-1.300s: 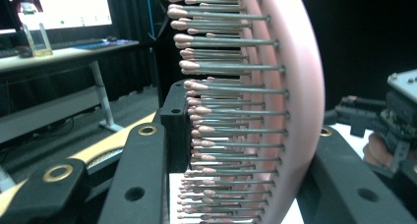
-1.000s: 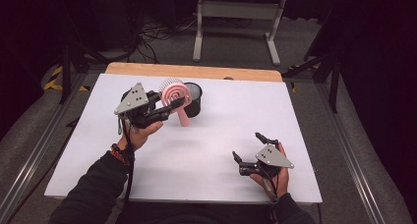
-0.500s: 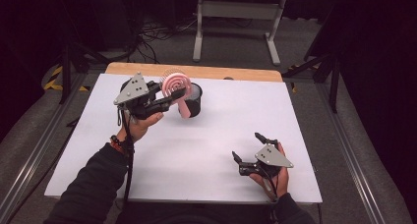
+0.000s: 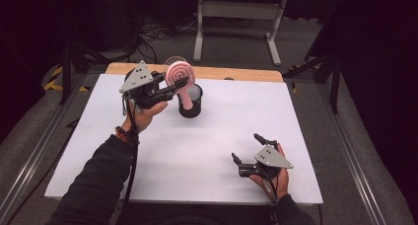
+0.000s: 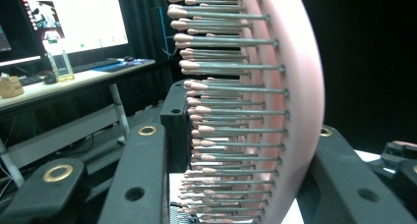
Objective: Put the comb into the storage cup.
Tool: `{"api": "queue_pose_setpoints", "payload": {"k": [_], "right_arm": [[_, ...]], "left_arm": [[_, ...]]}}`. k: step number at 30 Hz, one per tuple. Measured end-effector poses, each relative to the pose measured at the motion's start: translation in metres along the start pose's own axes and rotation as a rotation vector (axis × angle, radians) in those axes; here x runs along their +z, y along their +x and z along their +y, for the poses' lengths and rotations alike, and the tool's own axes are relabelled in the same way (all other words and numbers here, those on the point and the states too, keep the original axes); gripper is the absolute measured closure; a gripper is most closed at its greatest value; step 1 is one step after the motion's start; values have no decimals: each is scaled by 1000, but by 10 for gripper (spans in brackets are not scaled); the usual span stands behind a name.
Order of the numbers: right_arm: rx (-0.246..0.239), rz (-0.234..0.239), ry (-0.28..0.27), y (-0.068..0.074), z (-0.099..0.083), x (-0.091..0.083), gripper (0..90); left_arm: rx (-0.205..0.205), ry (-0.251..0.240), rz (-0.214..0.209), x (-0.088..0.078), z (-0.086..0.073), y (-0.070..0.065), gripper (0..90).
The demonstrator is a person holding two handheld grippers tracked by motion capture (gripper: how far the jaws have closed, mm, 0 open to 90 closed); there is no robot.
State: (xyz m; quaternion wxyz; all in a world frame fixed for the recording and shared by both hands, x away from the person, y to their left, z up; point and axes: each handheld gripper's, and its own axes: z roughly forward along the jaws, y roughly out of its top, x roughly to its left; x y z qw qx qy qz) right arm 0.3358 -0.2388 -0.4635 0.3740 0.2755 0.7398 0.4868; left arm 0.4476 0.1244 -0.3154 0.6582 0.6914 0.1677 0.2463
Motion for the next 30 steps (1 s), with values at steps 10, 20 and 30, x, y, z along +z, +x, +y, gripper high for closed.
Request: {"api": "queue_pose_setpoints", "payload": {"k": [10,20,30], "right_arm": [[-1,5,1,0,0,0,50],[-3,12,6,1,-1,1,50],[0,25,9,1,-1,2,53]], "left_arm": [[-57,15,26,20,-7,22,626],[-98,-5,53,27,-7,36,626],[-110,32,72,45,-11,42,626]]}}
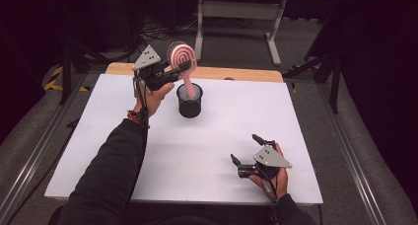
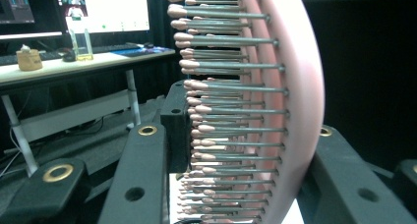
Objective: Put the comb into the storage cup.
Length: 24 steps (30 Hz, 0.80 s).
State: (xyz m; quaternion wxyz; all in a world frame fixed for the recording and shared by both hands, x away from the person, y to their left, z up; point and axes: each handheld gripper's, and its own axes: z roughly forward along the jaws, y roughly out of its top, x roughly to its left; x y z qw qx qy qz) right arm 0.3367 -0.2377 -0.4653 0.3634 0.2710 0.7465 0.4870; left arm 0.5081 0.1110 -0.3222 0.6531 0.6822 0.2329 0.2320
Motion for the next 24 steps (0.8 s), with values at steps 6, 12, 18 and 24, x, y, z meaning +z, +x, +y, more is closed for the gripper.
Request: {"api": "queue_pose_setpoints", "payload": {"k": [6,12,18,24], "right_arm": [[1,3,-3,0,0,-1,53],[0,3,-1,-1,0,-1,53],[1,4,0,0,0,0,53],[7,6,5,-1,-1,0,55]], "left_arm": [[-21,13,-4,8,-7,-1,626],[-20,38,-12,11,-13,-3,626],[-38,53,-13,16,-22,-4,626],[-53,69,-6,19,-31,-2,625]]}}
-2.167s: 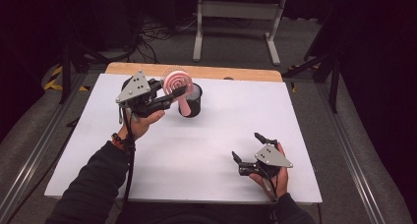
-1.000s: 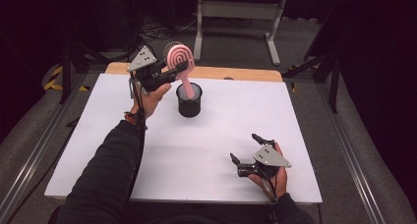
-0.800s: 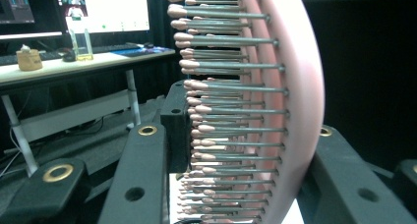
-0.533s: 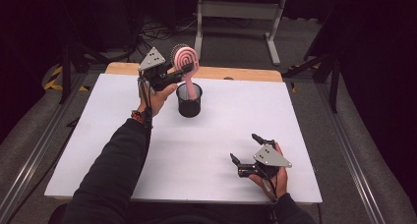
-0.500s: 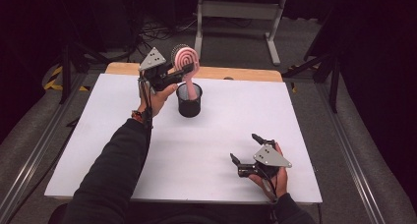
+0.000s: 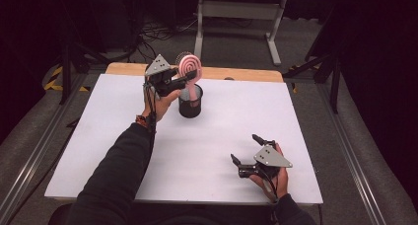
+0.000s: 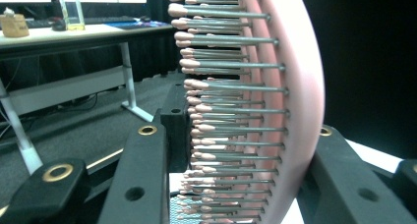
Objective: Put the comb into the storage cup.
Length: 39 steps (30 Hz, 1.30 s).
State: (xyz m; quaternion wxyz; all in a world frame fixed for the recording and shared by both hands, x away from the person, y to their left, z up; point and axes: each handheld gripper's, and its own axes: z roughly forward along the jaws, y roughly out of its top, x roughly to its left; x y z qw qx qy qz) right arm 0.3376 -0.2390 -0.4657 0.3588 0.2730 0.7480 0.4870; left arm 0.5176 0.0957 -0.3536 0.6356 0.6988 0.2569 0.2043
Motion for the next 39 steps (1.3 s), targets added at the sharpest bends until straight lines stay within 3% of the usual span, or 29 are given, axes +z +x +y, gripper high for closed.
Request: {"api": "queue_pose_setpoints", "payload": {"k": [20,27,34,39], "right_arm": [[5,10,14,0,-1,2,59],[2,11,17,0,-2,2,59],[-3,13,21,1,-2,3,60],[-17,11,27,3,-2,4,60]], "left_arm": [[-34,46,8,9,-24,5,625],[-68,52,6,10,-33,8,621],[-73,51,10,12,-33,6,620],[-53,48,37,13,-34,7,615]]}}
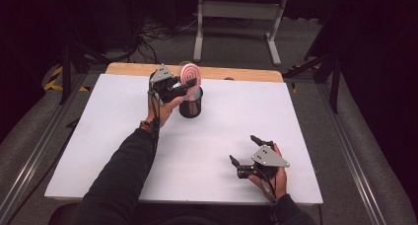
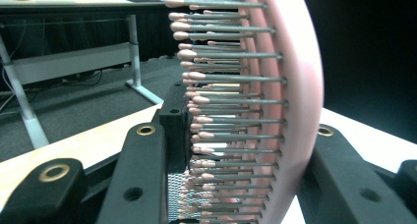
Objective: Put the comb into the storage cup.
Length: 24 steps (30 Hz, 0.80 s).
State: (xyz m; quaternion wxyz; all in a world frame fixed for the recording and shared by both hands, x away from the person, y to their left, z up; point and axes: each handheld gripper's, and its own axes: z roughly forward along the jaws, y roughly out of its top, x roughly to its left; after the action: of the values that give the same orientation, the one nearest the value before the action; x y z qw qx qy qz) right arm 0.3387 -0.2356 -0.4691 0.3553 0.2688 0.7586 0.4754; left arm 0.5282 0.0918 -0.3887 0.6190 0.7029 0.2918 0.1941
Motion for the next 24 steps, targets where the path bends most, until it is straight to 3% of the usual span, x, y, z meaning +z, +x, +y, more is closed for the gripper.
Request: {"api": "queue_pose_setpoints", "payload": {"k": [5,11,16,24], "right_arm": [[-5,1,5,0,0,1,62],[-21,-3,12,2,0,1,66],[-40,5,14,5,1,1,67],[-42,6,14,6,2,1,68]], "left_arm": [[-9,15,41,0,-6,13,610],[-102,-3,65,-7,-15,31,601],[-143,-3,84,-13,-20,42,588],[-149,2,97,-15,-23,45,578]]}}
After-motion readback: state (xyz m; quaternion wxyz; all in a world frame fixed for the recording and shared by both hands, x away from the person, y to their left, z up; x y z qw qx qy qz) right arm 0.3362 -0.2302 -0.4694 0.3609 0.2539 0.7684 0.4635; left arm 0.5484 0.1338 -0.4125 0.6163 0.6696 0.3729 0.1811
